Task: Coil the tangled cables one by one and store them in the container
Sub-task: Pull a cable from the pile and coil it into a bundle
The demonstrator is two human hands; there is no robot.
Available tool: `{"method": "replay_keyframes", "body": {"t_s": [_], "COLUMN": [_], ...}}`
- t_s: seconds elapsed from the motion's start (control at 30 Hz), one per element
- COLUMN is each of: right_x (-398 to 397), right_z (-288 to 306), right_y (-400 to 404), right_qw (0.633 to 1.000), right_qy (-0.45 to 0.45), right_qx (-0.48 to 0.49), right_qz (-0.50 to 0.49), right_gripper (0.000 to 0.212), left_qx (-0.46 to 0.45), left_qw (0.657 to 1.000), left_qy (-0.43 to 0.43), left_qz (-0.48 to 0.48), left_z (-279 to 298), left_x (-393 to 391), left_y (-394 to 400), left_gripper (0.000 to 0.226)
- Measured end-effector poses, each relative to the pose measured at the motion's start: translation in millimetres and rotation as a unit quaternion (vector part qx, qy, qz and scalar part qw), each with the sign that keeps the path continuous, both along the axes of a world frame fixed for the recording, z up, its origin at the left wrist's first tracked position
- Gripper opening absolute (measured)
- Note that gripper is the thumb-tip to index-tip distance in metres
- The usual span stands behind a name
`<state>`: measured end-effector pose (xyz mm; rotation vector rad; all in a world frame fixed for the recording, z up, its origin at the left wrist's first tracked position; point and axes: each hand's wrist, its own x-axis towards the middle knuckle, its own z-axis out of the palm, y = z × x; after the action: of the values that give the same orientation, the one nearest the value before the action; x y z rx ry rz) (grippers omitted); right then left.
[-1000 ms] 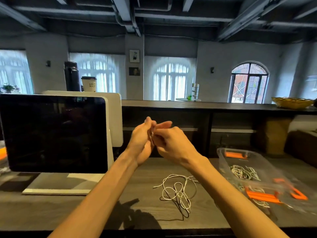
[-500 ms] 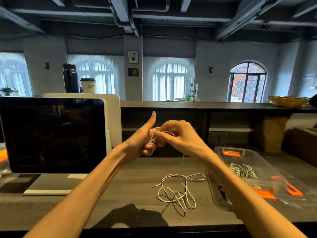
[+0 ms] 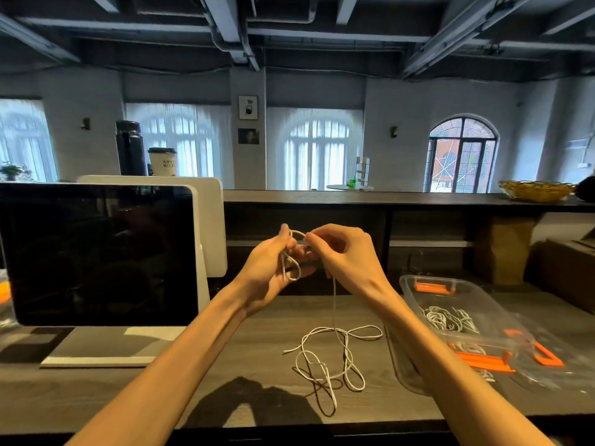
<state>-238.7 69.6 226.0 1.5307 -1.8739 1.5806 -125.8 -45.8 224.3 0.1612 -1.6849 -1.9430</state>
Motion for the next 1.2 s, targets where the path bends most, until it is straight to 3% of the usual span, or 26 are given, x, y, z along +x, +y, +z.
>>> {"method": "replay_keyframes", "body": {"t_s": [0.1,0.33,0.43,0.5,0.57,0.67,0.83,1.03,1.2], "right_x": [6.4,16.8,18.0,21.2,21.5,11.1,8.0,9.7,3.8], "right_z": [-8.9,-23.0,-25.1,-27.2,-29.9,-36.3,-32.5,-9.9,-6.2], "right_y": [-2.2,-16.6,-15.3,-12.3,-7.7,2.4,11.2,-6.1,-7.0], "right_qw": [1.000,0.993,0.990,0.995,1.000,0.994,0.992,0.996,0.998], "right_qy": [0.001,0.112,0.134,0.103,0.013,-0.073,0.001,0.067,0.056], "right_qx": [-0.006,-0.016,0.001,-0.004,0.004,0.080,0.111,0.039,-0.012], "right_qz": [-0.011,-0.042,-0.044,-0.016,0.011,0.021,0.064,0.041,0.017], "right_gripper": [0.016,0.008,0.010,0.014,0.013,0.021,0.017,0.019,0.009], "left_qx": [0.083,-0.002,0.019,0.053,0.133,0.205,0.058,-0.184,-0.216], "left_qw": [0.996,0.995,0.991,0.990,0.981,0.964,0.995,0.975,0.965], "left_qy": [0.027,0.014,0.006,0.020,0.074,0.124,0.012,-0.116,-0.140], "left_qz": [0.024,0.101,0.130,0.130,0.120,0.115,0.074,-0.033,-0.058], "left_z": [2.4,-0.7,-3.8,-3.9,0.9,9.4,5.0,6.2,6.3], "left_x": [-4.2,-15.1,-13.1,-10.6,-8.4,-2.3,-0.7,0.3,6.6], "left_y": [2.7,13.9,12.2,8.4,-1.0,-22.7,-38.9,-12.5,-6.9], "left_gripper": [0.039,0.032,0.026,0.025,0.023,0.026,0.030,0.077,0.060]}}
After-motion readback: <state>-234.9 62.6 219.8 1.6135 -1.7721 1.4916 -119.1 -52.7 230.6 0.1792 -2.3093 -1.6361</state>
